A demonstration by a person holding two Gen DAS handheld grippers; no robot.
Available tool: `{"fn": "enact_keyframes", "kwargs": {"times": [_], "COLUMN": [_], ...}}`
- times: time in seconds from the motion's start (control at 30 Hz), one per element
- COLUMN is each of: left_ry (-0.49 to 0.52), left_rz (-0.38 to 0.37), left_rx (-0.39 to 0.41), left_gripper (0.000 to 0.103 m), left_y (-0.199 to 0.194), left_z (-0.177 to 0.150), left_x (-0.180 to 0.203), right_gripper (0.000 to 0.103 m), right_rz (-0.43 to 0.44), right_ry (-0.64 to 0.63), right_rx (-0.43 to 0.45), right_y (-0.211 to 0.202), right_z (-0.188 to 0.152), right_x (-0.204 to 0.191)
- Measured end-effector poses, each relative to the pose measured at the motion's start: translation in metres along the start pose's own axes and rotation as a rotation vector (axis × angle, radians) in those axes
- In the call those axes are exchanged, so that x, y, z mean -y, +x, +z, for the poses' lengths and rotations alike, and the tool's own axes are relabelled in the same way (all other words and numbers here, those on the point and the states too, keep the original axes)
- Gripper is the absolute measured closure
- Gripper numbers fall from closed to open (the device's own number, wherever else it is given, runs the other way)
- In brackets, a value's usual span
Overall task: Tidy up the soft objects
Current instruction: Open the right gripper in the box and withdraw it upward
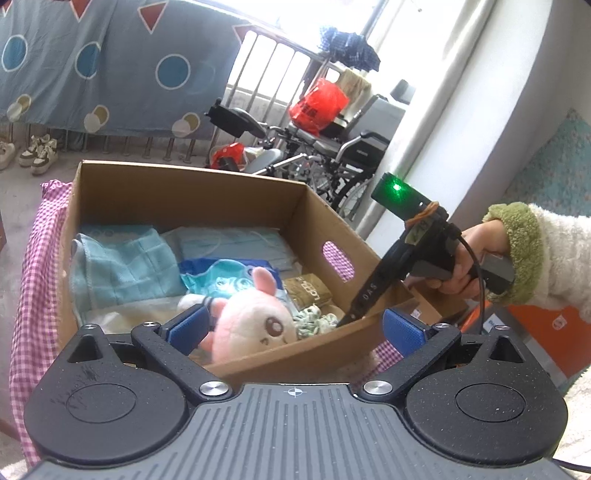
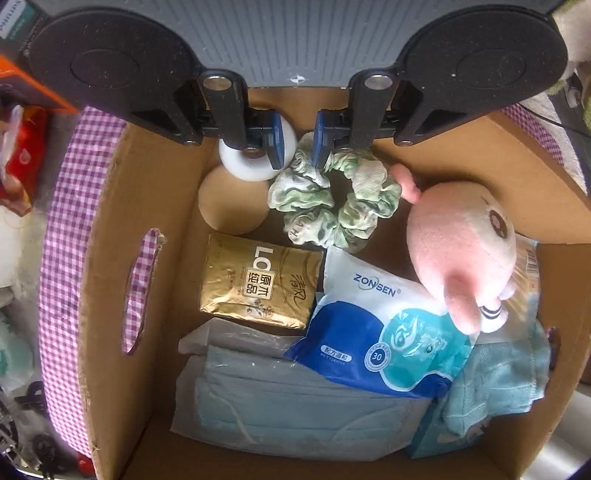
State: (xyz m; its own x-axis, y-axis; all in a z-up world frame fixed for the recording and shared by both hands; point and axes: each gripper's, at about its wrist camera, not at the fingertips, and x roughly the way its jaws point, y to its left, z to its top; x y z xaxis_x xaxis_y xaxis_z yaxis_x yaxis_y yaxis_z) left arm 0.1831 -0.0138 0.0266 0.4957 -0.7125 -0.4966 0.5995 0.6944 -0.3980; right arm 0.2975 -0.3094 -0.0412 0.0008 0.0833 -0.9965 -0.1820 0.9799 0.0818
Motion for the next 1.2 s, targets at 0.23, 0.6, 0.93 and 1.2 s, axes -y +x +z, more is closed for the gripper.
{"fn": "enact_keyframes", "kwargs": {"times": [0.23,0.6,0.93,1.2], "left_ry": [-0.040,0.012,0.031,0.030], "left_rz": [-0.016,0.020,0.216,0.412], "left_rx": [0.020,0.056,-0.008,0.001], "left_gripper": [0.002,0.000,0.000,0.000], "left_y": [0.004,-0.011,-0.022,-0.026], "left_z": [-0.001,-0.005,0.000,-0.005], "left_x": [-0.020,-0.012,0.007,0.025], "right_gripper": [0.080,0.032,0.000,0.000], "right_rz": [-0.127,0.042,0.122,0.051], "right_ry": [-0.079,0.007,0.180,0.336], "right_rx": [0.045,0.557,0.886,0.949], "right_y": [-0.013,-0.121,-0.146,-0.110], "right_z": [0.003,-0.059,-0.165,-0.194], "right_x": [-0.018,-0.033,-0.050,-0.056]}}
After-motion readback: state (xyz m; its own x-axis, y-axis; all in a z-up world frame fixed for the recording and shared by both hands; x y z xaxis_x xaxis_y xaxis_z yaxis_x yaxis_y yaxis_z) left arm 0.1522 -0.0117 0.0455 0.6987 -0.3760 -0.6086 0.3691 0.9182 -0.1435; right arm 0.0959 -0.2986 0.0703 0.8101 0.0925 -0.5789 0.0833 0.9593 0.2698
